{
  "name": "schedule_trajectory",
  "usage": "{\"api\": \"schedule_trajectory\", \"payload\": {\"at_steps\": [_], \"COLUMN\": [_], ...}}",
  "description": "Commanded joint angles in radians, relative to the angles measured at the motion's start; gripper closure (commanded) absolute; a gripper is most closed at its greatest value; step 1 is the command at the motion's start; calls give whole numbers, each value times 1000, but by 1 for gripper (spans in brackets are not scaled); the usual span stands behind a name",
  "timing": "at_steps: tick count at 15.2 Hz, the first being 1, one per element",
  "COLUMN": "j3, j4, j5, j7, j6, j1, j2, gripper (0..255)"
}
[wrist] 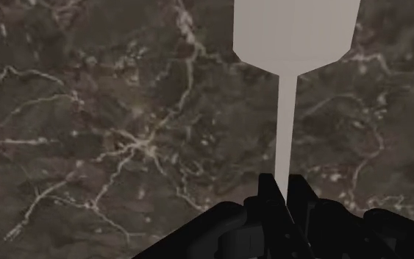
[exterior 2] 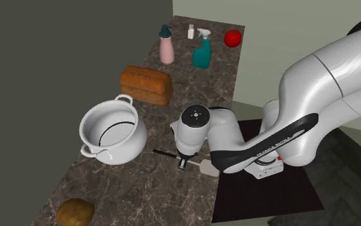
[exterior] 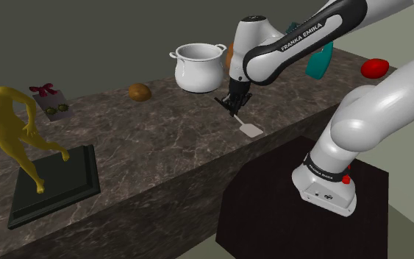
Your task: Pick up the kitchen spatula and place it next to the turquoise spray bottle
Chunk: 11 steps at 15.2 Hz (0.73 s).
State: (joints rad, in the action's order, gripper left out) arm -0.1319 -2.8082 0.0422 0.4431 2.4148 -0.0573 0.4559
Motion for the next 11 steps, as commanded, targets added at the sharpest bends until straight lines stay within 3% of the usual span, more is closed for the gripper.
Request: {"api": "schedule_trajectory", "payload": {"at_steps": [1, 4, 11], "j3": [0, 0, 8], "j4": [0, 0, 49], "j5": [0, 0, 2], "j7": [0, 0, -6], "j6": [0, 0, -125], "j1": [0, 0, 3], "j2": [0, 0, 75], "gripper": [255, 255, 255]}}
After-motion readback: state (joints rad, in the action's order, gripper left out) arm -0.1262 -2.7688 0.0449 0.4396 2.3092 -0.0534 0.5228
